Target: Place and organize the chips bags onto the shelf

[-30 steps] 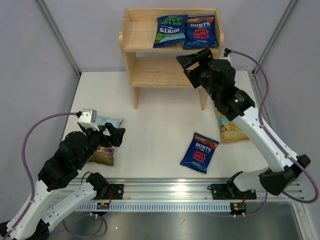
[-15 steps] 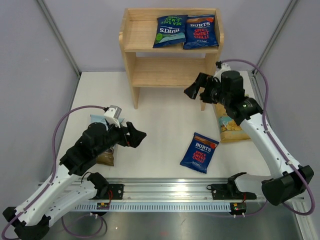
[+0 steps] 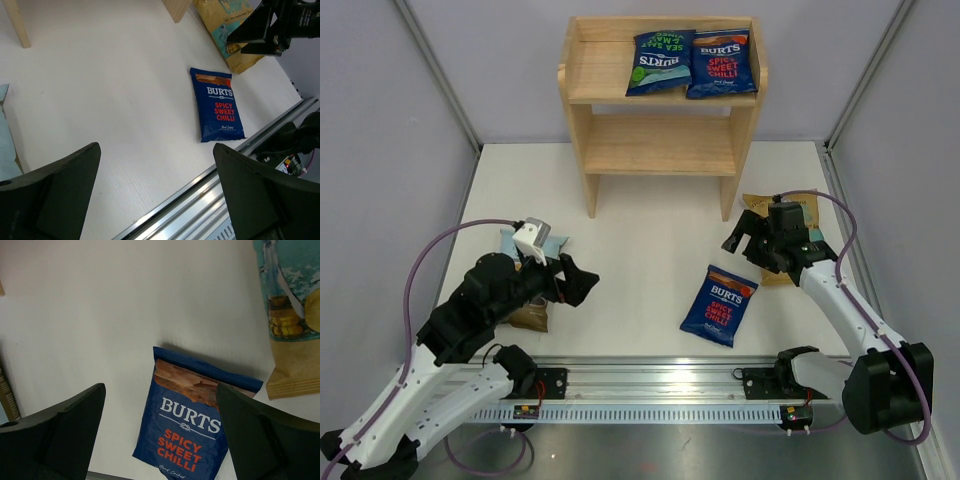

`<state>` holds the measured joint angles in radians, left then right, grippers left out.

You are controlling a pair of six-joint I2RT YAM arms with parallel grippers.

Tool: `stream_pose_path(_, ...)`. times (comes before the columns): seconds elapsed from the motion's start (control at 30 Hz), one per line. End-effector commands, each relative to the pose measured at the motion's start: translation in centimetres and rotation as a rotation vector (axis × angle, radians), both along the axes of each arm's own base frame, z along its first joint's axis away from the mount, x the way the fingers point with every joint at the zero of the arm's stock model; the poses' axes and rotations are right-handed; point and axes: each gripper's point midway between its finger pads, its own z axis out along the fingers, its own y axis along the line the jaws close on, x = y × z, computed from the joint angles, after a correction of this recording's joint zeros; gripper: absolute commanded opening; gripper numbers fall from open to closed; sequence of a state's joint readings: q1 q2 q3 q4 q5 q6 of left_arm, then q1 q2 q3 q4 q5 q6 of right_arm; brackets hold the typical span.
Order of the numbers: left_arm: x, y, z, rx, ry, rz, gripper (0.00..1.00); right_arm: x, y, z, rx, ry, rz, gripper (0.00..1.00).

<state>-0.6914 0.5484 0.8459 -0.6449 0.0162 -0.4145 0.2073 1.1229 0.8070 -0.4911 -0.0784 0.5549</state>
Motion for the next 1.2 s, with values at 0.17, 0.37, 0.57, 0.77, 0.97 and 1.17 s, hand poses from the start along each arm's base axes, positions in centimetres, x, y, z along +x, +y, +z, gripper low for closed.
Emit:
stream_pose_path(0.17, -1.0, 1.8, -0.3, 0.092, -0.025, -0.007, 0.99, -2.0, -2.4, -3.0, -0.039, 0.099, -0.186, 1.00)
stream_pose_path(0.37, -1.5, 1.3, -0.2, 0.057, -0.049, -0.048, 0.99, -4.7, -3.4, -6.0, 0.035, 0.111, -0.344, 0.99)
stream_pose_path(0.57, -1.9, 0.9, 0.0, 0.038, -0.068, -0.083, 0.99, -5.7, -2.4, -8.1, 0.112, 0.164, -0.366, 0.99)
stream_pose_path(0.77, -2.3, 1.1, 0.5, 0.013, -0.095, -0.084, 0.99, -6.7, -1.2, -10.0, 0.171, 0.211, -0.344, 0.89)
stream_pose_path(0.97, -2.2, 1.1, 0.4, 0.018, -0.093, -0.080, 0.99, -7.5, 0.0, -10.6, 0.260, 0.204, -0.321, 0.64)
stream_pose_path(1.17, -2.0, 1.1, 0.5, 0.014, -0.082, -0.071, 0.99, -7.3, 0.0, -10.0, 0.274, 0.153, -0.306, 0.35)
